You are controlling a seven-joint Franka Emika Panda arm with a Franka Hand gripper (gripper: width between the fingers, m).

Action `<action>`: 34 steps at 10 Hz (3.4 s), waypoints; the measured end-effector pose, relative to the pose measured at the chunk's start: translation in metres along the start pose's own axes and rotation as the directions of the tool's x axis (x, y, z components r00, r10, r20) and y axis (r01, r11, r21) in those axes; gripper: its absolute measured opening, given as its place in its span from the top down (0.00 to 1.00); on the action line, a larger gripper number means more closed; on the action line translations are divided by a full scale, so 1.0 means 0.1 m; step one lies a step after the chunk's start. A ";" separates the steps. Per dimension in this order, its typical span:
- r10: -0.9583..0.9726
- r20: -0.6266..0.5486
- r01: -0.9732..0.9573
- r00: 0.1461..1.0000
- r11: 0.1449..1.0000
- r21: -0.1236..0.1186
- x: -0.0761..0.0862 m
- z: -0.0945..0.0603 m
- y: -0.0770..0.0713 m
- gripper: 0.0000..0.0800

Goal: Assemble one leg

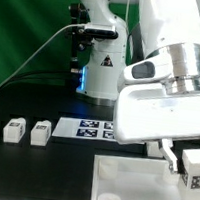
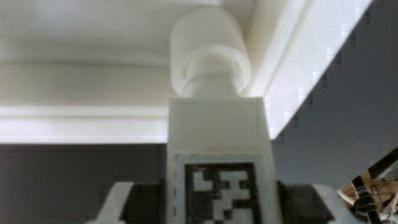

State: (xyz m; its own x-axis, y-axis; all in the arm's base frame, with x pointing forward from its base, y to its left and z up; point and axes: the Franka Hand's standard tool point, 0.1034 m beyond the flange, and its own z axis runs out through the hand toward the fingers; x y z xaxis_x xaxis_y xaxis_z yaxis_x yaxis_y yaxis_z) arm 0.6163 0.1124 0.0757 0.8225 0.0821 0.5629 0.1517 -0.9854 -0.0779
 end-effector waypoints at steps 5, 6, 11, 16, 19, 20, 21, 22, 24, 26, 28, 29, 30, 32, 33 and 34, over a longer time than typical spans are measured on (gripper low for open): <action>0.020 -0.025 -0.020 0.999 1.000 -0.011 -0.07 0.05 -0.04 0.64; 0.038 -0.025 -0.038 0.999 0.999 -0.017 -0.07 0.05 -0.04 0.64; 0.053 0.020 -0.052 0.998 0.998 -0.018 -0.11 0.07 -0.03 0.33; 0.053 0.022 -0.053 0.998 0.998 -0.018 -0.12 0.08 -0.03 0.19; 0.053 0.022 -0.053 0.998 0.998 -0.018 -0.12 0.08 -0.03 0.19; 0.053 0.022 -0.053 0.998 0.998 -0.018 -0.13 0.08 -0.03 0.19; 0.053 0.023 -0.053 0.998 0.998 -0.018 -0.13 0.08 -0.03 0.19; 0.057 0.052 -0.057 0.997 0.998 -0.013 -0.13 0.08 -0.04 0.19; 0.058 0.155 -0.059 0.986 0.998 0.004 0.08 -0.09 -0.03 0.19; 0.065 0.191 -0.067 0.979 0.998 0.006 0.14 -0.09 0.03 0.19; 0.065 0.413 -0.091 0.908 0.995 0.044 0.16 -0.14 -0.01 0.19; 0.062 0.467 -0.099 0.882 0.994 0.055 0.16 -0.12 -0.02 0.19; 0.057 0.582 -0.118 0.812 0.991 0.068 0.08 -0.13 -0.03 0.19; 0.060 0.593 -0.125 0.803 0.990 0.070 0.10 -0.01 -0.04 0.19; 0.062 0.595 -0.126 0.802 0.990 0.066 0.03 0.01 -0.04 0.19; 0.072 0.597 -0.134 0.799 0.989 0.060 0.02 0.01 -0.05 0.19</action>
Offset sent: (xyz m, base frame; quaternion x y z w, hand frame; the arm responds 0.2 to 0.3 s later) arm -0.0111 -0.0005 -0.0226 -0.0407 0.0367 -0.0027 0.9985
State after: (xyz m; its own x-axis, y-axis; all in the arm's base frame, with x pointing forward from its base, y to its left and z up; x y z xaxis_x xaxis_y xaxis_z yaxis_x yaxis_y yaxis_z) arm 0.6179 0.1175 0.0759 0.9954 0.0838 -0.0474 0.0726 -0.9767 -0.2019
